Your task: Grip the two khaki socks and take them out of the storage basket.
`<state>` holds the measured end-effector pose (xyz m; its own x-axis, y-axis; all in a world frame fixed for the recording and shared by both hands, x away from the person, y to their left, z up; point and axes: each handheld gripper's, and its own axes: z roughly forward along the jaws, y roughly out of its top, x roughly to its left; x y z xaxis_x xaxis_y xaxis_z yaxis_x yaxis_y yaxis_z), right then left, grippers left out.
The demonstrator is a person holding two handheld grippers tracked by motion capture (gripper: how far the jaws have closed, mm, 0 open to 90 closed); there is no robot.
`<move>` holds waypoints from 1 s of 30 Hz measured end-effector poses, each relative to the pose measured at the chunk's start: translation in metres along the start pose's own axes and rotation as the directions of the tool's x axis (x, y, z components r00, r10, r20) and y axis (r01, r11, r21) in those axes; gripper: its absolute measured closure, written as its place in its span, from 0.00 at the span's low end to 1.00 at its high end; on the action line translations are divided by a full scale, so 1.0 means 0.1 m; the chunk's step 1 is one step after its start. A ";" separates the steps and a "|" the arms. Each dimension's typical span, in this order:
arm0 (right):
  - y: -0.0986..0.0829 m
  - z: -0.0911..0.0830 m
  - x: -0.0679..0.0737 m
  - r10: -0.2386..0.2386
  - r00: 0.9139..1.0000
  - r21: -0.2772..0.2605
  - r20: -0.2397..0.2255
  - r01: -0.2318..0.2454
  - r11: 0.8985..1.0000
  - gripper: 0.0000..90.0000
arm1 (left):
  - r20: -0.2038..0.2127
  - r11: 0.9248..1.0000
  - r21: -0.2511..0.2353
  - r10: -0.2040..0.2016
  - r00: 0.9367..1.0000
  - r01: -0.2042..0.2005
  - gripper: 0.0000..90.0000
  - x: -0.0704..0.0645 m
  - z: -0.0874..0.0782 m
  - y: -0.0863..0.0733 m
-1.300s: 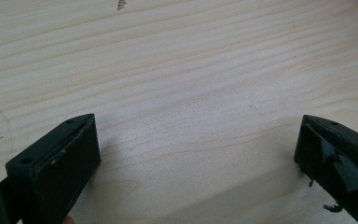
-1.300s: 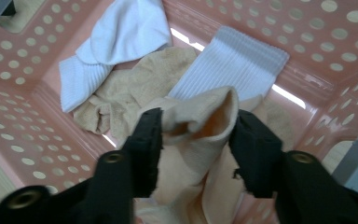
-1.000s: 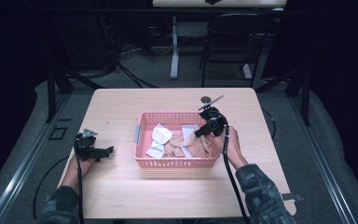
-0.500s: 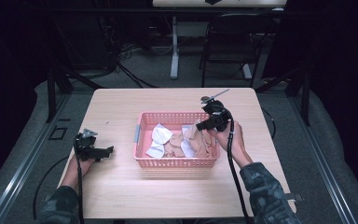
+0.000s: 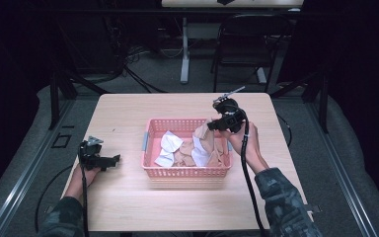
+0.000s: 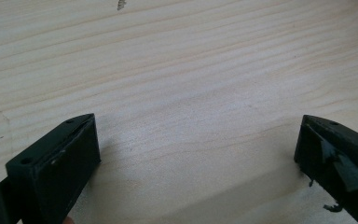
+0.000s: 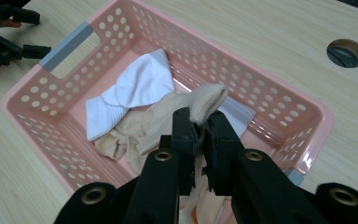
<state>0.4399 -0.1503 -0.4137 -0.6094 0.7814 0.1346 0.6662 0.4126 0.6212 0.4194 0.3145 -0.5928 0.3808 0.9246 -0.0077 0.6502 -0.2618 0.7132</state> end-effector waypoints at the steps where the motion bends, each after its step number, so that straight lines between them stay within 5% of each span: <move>1: 0.01 -0.01 0.00 0.001 1.000 -0.002 -0.001 -0.001 1.000 0.92 | 0.000 1.000 0.000 0.000 1.000 0.000 0.00 0.00 0.00 0.00; 30: 0.10 -0.49 -0.09 0.005 0.999 -0.075 0.031 -0.003 0.997 0.93 | -0.001 1.000 0.000 0.000 1.000 0.000 0.00 0.00 0.00 0.00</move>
<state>0.4309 -0.1765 -0.3706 -0.5919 0.7979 0.1135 0.6341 0.3742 0.6767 0.4193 0.3145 -0.5927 0.3801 0.9249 -0.0075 0.6506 -0.2616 0.7129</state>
